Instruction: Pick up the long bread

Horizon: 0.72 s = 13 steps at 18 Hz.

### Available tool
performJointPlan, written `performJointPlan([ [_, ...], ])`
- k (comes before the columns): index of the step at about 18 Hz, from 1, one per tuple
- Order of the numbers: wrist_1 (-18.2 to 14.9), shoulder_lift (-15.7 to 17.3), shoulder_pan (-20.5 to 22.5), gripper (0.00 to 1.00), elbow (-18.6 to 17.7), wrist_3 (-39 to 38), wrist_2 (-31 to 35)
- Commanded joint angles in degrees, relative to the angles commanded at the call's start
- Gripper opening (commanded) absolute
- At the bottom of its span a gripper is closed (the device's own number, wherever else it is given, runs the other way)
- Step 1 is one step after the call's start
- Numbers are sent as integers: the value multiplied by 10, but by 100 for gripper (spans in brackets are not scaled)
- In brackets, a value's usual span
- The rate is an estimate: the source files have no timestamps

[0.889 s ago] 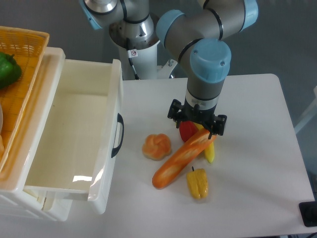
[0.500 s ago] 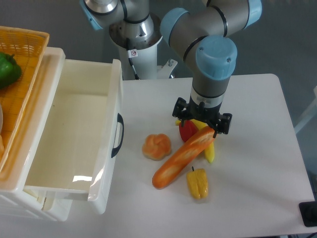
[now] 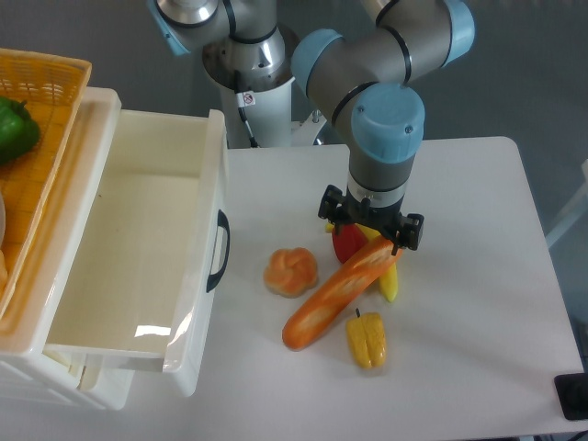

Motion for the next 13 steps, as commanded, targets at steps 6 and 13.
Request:
performJointPlan([
  [6, 50, -41, -6, 100, -17, 21, 34],
  [13, 48, -87, -16, 100, -15, 114, 45],
])
